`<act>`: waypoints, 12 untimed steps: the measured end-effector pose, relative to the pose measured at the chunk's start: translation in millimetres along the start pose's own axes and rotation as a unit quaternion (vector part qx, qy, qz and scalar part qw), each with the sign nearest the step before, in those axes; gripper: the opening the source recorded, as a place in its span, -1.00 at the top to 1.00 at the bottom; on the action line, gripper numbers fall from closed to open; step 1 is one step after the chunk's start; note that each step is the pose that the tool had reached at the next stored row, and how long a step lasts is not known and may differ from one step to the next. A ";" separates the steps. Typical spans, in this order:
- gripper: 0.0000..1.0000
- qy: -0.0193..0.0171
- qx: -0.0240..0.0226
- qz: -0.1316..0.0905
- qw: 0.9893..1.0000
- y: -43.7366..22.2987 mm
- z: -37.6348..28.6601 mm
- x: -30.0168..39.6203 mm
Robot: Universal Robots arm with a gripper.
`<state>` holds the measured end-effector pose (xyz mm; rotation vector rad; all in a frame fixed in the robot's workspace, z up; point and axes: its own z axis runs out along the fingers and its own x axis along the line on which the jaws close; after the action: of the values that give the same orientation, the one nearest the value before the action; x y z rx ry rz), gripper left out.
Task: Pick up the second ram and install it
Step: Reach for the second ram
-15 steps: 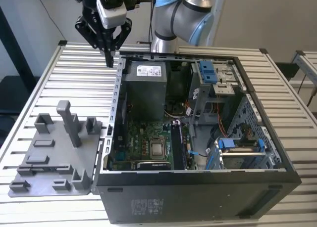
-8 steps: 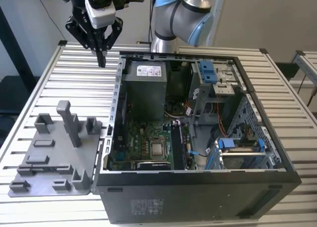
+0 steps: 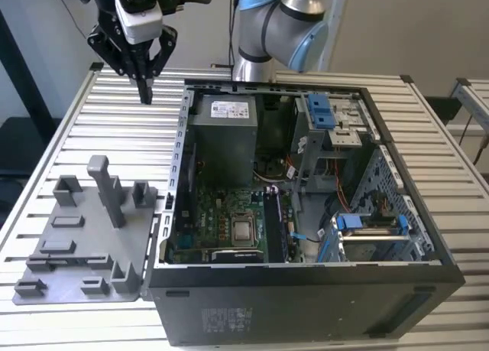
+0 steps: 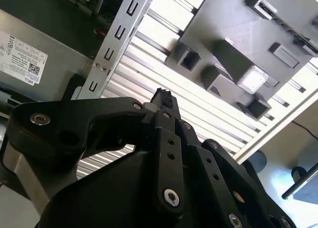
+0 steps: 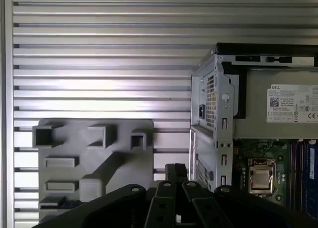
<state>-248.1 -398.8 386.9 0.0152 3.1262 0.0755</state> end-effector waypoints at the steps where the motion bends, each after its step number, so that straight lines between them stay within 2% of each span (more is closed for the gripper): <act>1: 0.79 0.000 0.000 -0.001 1.000 0.0 0.0 2.6; 12: 0.79 0.000 0.000 -0.009 1.000 -0.4 0.9 35.5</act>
<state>-283.5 -398.8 385.5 -0.0119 3.1266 0.0756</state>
